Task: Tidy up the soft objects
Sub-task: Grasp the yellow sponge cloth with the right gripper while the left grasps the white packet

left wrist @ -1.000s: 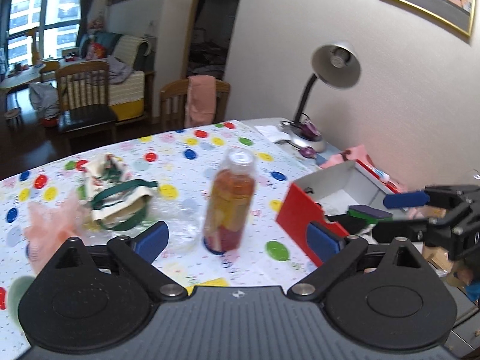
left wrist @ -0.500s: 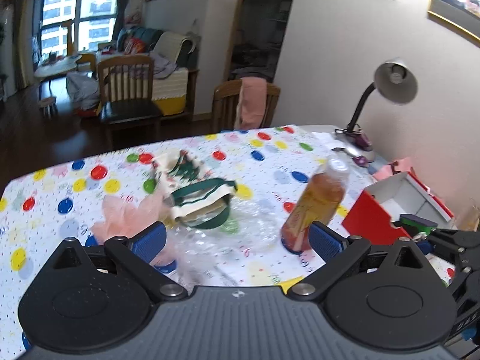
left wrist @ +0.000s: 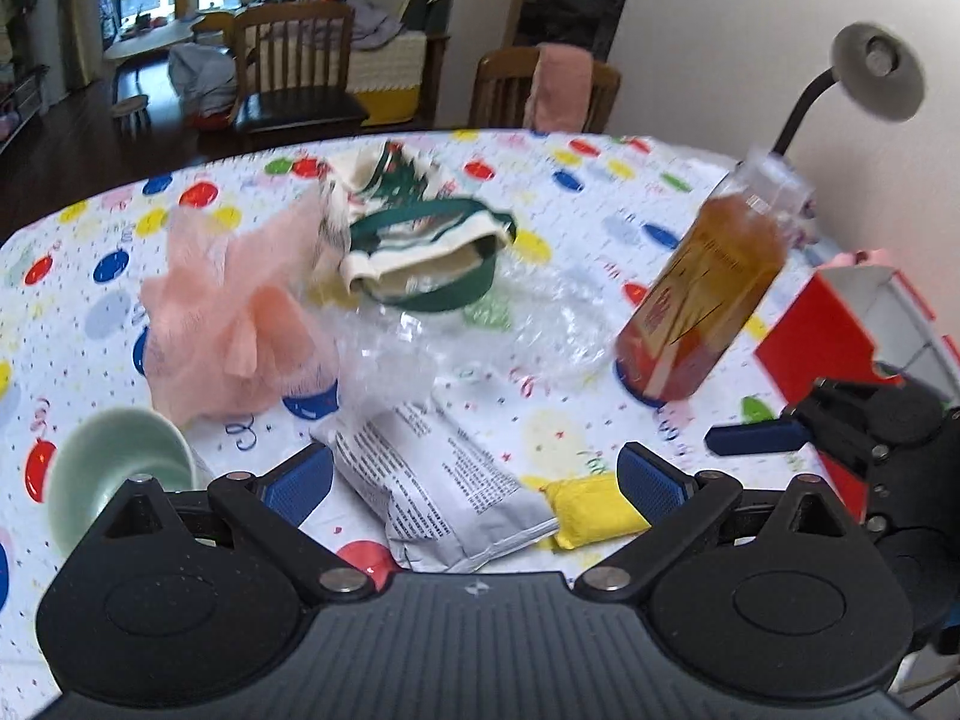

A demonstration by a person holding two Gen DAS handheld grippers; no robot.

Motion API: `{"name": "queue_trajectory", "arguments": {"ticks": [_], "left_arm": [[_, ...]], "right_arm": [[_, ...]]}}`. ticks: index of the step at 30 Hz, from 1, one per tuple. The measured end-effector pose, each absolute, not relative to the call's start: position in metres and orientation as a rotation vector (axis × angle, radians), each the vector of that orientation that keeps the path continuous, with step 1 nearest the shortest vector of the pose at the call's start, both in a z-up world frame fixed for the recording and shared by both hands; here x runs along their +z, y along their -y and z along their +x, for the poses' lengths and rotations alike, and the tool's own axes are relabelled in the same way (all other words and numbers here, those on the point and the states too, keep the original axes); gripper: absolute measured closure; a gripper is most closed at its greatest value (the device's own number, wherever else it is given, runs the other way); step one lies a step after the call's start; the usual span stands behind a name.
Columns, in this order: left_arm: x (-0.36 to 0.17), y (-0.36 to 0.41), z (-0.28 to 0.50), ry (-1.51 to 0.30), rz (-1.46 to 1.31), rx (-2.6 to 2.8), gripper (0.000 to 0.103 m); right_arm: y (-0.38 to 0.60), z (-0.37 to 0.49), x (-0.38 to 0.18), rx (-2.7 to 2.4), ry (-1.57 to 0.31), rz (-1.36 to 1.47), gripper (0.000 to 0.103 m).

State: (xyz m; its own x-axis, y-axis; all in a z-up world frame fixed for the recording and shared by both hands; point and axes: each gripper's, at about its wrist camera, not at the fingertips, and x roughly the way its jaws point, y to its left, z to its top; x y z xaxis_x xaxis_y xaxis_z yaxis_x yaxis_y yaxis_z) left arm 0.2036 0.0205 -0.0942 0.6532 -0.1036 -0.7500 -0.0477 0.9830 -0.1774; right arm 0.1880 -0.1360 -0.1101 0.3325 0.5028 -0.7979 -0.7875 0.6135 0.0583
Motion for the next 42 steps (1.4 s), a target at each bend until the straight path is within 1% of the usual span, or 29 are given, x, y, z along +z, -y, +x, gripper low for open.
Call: {"name": "queue_trajectory", "arguments": {"ticks": [3,5,7,10,14,15,17,21,23,25,26,28,29,36,42], "left_arm": [[-0.109,-0.015,0.213,-0.890,-0.184,0.011,0.001],[-0.118,-0.014,0.221,-0.907,-0.200,0.041,0.001],[-0.127,-0.013,0.229,-0.928,-0.209,0.071,0.001],[-0.138,-0.012,0.238,-0.955,-0.202,0.111,0.001],[-0.147,-0.012,0.246,-0.971,-0.208,0.150,0.001],[-0.149,-0.013,0.248,-0.971,-0.212,0.157,0.001],[-0.153,-0.015,0.253,-0.982,-0.224,0.176,0.001],[-0.161,-0.018,0.261,-0.999,-0.255,0.206,0.002],[-0.164,-0.018,0.263,-1.002,-0.257,0.212,0.003],[-0.167,-0.019,0.266,-1.008,-0.258,0.217,0.009],[-0.169,-0.019,0.267,-1.012,-0.261,0.221,0.010],[-0.171,-0.020,0.269,-1.016,-0.271,0.221,0.016],[-0.173,-0.020,0.269,-1.020,-0.271,0.223,0.016],[-0.172,-0.021,0.269,-1.014,-0.266,0.241,0.023],[-0.171,-0.019,0.265,-1.020,-0.237,0.236,0.031]], "right_arm": [[0.129,0.193,-0.119,0.911,-0.870,-0.445,0.012],[0.124,0.194,-0.126,0.943,-0.858,-0.513,0.015],[0.120,0.197,-0.134,0.972,-0.853,-0.571,0.021],[0.115,0.201,-0.143,1.003,-0.855,-0.623,0.023],[0.113,0.209,-0.152,1.033,-0.888,-0.615,0.027],[0.114,0.212,-0.154,1.036,-0.904,-0.602,0.030],[0.116,0.216,-0.157,1.039,-0.916,-0.585,0.031],[0.121,0.215,-0.157,1.044,-0.909,-0.581,0.038],[0.123,0.215,-0.155,1.040,-0.908,-0.577,0.044],[0.125,0.215,-0.155,1.037,-0.909,-0.571,0.050],[0.126,0.214,-0.154,1.039,-0.910,-0.569,0.050],[0.127,0.212,-0.154,1.040,-0.908,-0.583,0.055],[0.127,0.210,-0.153,1.037,-0.903,-0.595,0.056],[0.124,0.197,-0.152,0.976,-0.903,-0.610,0.058],[0.123,0.186,-0.152,0.897,-0.924,-0.562,0.058]]}}
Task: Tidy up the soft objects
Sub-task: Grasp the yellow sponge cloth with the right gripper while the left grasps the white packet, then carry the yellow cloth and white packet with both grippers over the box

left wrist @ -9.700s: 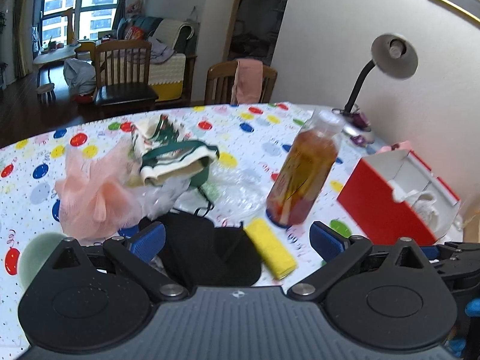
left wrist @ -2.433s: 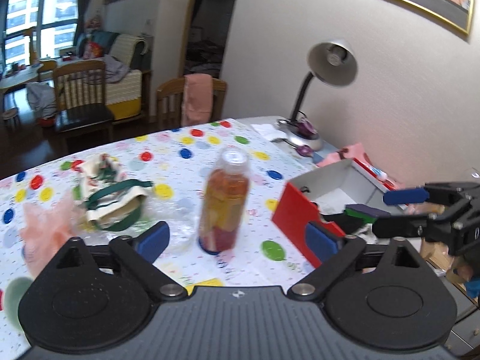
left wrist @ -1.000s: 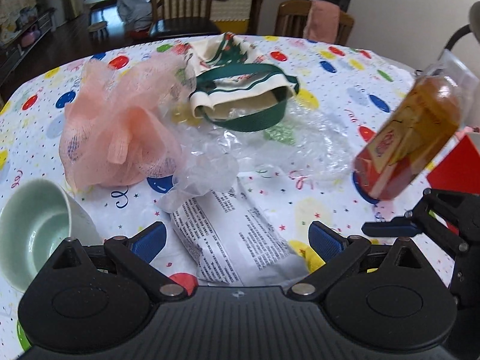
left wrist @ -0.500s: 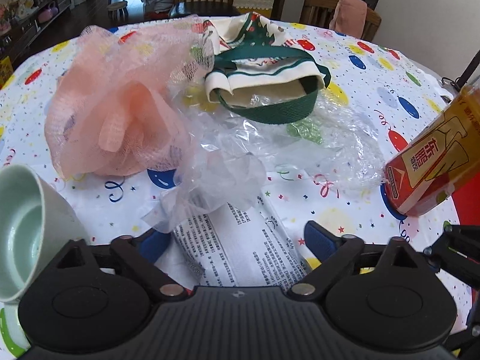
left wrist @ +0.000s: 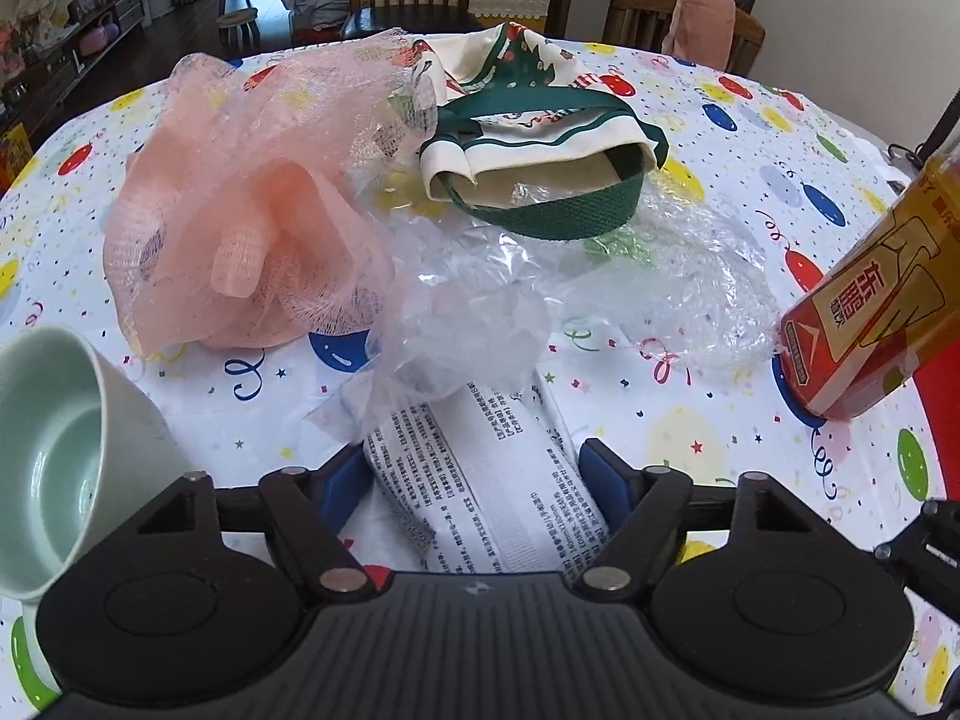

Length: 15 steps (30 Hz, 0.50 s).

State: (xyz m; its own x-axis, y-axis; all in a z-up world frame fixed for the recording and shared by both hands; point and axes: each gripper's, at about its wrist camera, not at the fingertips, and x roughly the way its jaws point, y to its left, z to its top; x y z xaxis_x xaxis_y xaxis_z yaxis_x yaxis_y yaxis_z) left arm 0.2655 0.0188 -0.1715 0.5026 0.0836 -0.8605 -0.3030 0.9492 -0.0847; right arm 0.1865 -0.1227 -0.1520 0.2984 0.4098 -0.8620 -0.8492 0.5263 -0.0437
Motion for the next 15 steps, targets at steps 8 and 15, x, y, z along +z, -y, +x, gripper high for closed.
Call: {"name": "queue_trajectory", "arguments": {"ticks": [8,15], "left_arm": [[-0.168,-0.023,0.252,-1.005,-0.272,0.229,0.037],[-0.164,-0.021,0.225,-0.996,-0.292,0.196,0.042]], "right_arm": [[0.145,0.184,-0.148,0.785,-1.011,-0.322,0.059],[0.179,0.175,-0.131,0.697,-1.032,-0.109,0.059]]}}
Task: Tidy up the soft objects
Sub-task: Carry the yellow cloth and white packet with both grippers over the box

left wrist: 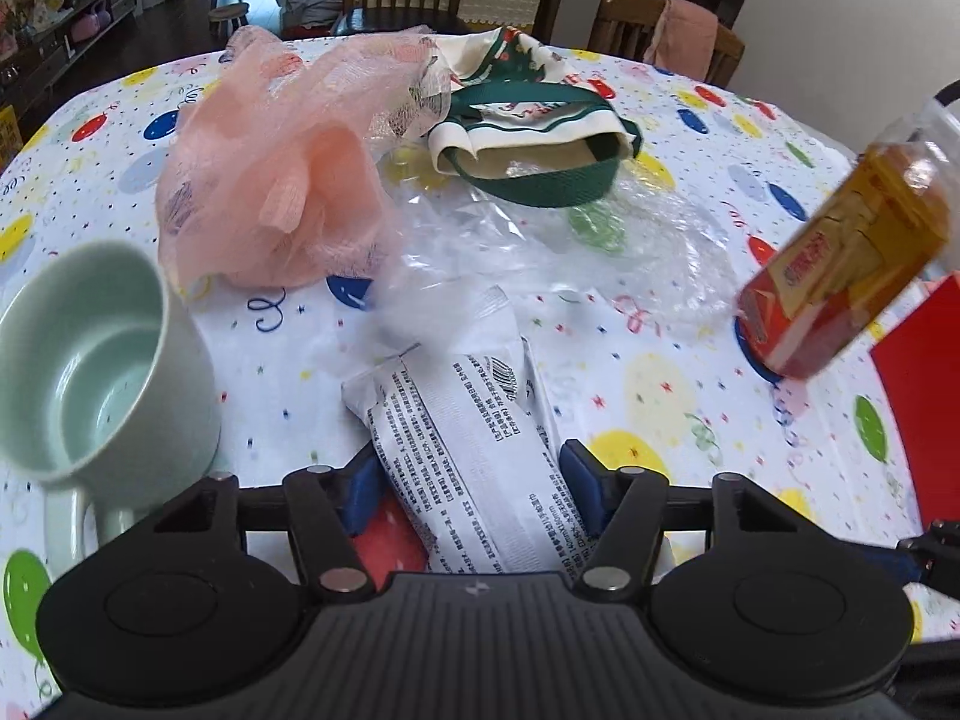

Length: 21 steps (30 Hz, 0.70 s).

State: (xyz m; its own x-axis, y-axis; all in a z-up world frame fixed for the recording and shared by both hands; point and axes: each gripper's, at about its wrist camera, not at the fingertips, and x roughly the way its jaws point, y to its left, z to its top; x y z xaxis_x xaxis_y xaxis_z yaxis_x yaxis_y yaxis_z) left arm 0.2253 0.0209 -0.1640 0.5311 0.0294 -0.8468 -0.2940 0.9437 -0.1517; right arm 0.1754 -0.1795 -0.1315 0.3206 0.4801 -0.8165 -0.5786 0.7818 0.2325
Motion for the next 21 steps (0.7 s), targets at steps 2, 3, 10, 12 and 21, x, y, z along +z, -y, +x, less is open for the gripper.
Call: {"name": "queue_trajectory", "arguments": {"ticks": [2,3,10,12,21], "left_arm": [[-0.160,-0.019,0.217,-0.988,-0.298,0.179,0.042],[-0.158,-0.017,0.214,-0.984,-0.292,0.168,0.043],[-0.136,-0.006,0.192,-0.966,-0.278,0.089,0.043],[-0.127,0.000,0.187,-0.960,-0.265,0.065,0.043],[-0.080,0.040,0.183,-0.926,-0.199,-0.088,0.043]], "right_arm": [[0.188,0.171,-0.124,0.680,-1.021,-0.071,0.059],[0.193,0.169,-0.120,0.674,-1.018,-0.045,0.059],[0.228,0.155,-0.088,0.585,-0.969,0.044,0.059],[0.237,0.154,-0.079,0.562,-0.960,0.054,0.059],[0.278,0.153,-0.036,0.455,-0.885,0.088,0.059]]}}
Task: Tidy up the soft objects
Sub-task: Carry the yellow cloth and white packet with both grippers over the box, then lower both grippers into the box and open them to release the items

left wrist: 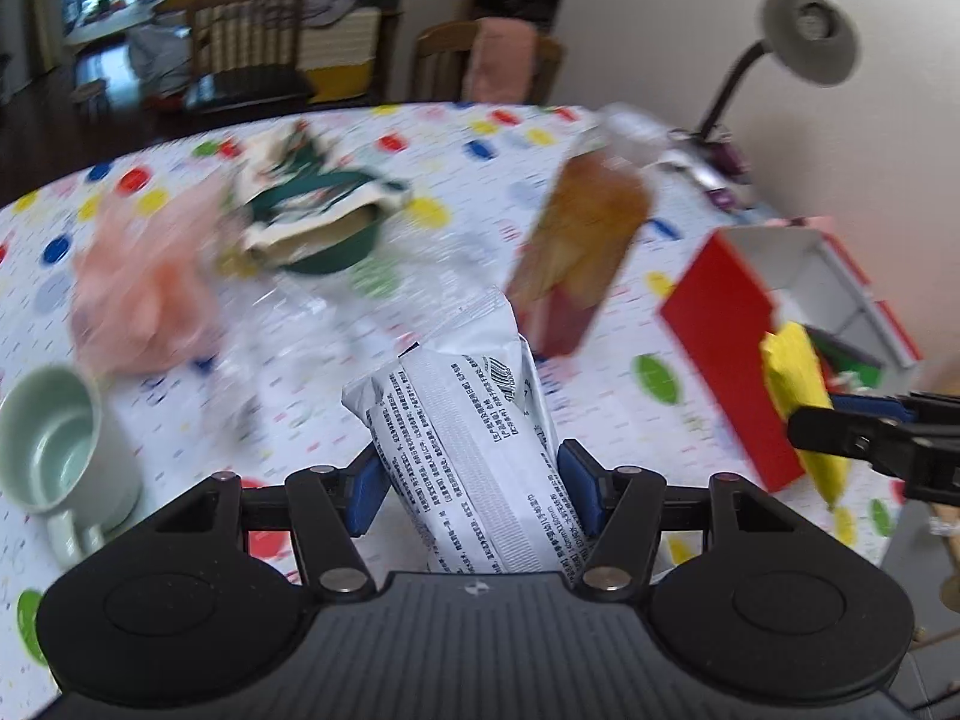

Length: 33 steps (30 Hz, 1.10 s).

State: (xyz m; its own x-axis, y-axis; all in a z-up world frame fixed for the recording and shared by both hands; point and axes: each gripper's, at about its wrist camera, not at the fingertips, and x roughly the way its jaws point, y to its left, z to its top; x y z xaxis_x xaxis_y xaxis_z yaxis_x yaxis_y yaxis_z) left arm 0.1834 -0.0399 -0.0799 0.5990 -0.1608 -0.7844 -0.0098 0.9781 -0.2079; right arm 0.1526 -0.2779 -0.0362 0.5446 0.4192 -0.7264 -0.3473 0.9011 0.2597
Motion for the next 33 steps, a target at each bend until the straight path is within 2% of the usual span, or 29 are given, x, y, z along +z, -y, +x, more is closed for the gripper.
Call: {"name": "queue_trajectory", "arguments": {"ticks": [13,33], "left_arm": [[-0.019,0.116,0.215,-0.834,-0.145,-0.290,0.043],[-0.008,0.254,0.280,-0.819,-0.028,-0.415,0.043]], "right_arm": [[0.354,0.184,-0.009,0.341,-0.812,0.124,0.059],[0.471,0.266,-0.026,0.235,-0.837,0.124,0.059]]}}
